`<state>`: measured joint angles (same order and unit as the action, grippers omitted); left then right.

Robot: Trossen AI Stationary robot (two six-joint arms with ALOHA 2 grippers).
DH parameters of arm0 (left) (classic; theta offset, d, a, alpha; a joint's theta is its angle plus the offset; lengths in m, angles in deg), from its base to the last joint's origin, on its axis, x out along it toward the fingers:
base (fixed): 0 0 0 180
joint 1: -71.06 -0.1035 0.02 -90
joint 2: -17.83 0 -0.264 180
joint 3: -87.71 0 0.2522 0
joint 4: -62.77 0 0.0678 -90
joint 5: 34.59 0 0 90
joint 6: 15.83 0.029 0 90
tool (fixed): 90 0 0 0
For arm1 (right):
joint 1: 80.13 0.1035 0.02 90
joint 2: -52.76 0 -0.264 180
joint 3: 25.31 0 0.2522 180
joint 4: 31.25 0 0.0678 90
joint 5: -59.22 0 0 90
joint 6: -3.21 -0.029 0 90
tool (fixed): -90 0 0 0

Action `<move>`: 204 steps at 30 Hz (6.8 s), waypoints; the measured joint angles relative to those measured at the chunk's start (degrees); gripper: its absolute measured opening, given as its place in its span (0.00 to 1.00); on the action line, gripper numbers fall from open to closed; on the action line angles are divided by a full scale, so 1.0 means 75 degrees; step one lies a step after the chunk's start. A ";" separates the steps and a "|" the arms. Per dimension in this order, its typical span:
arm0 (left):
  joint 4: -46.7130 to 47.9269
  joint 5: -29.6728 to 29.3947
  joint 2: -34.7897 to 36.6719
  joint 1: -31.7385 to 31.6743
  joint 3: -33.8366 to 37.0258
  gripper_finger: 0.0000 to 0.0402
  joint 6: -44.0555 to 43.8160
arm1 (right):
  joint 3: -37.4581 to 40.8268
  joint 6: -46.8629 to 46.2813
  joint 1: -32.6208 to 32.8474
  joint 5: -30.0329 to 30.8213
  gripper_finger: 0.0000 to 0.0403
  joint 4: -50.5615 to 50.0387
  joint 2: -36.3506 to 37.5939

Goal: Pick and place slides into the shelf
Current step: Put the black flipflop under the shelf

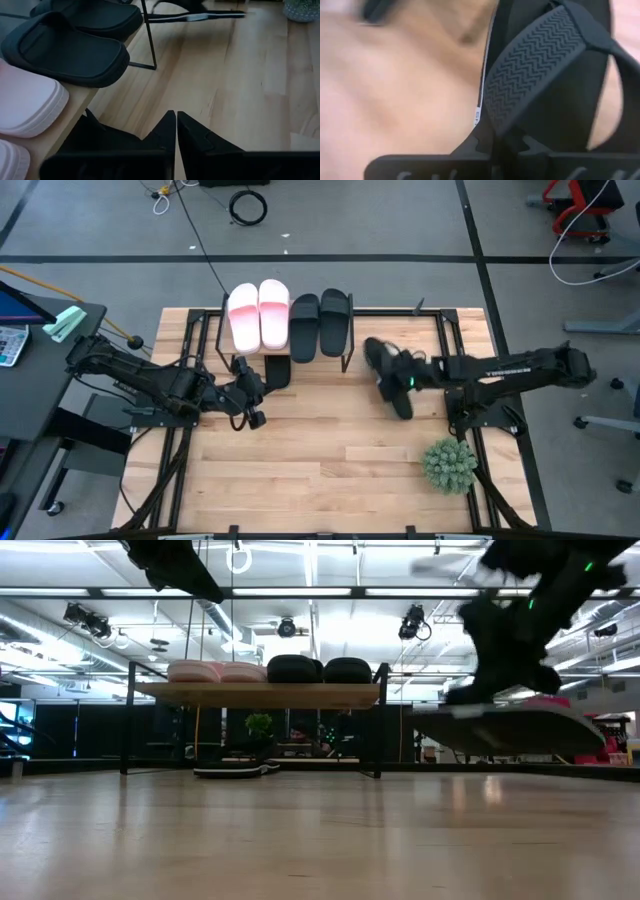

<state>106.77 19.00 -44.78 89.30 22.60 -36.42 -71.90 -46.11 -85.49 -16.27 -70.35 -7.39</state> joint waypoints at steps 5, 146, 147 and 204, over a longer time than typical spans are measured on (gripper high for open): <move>0.0000 0.0003 0.0000 0.0000 0.0000 0.03 -0.0169 | -0.0291 -0.1434 0.2376 0.0944 0.01 0.1053 -0.0325; -0.0055 0.0003 0.0000 0.1964 -0.0003 0.03 -0.0972 | -0.4792 -0.0549 0.2221 0.2355 0.01 0.2121 -0.7305; -0.0055 0.0003 0.0000 0.1964 -0.0003 0.03 -0.0972 | -0.4794 -0.0389 0.2256 0.2175 0.01 0.2302 -0.7305; 0.0373 0.0000 0.0000 0.1886 -0.0003 0.04 -0.1392 | -0.4891 -0.0618 0.0351 0.2994 0.00 0.2529 -0.7923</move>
<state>109.56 19.00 -44.78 103.45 22.58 -46.86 -108.58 -50.75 -82.86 6.19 -51.38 -66.81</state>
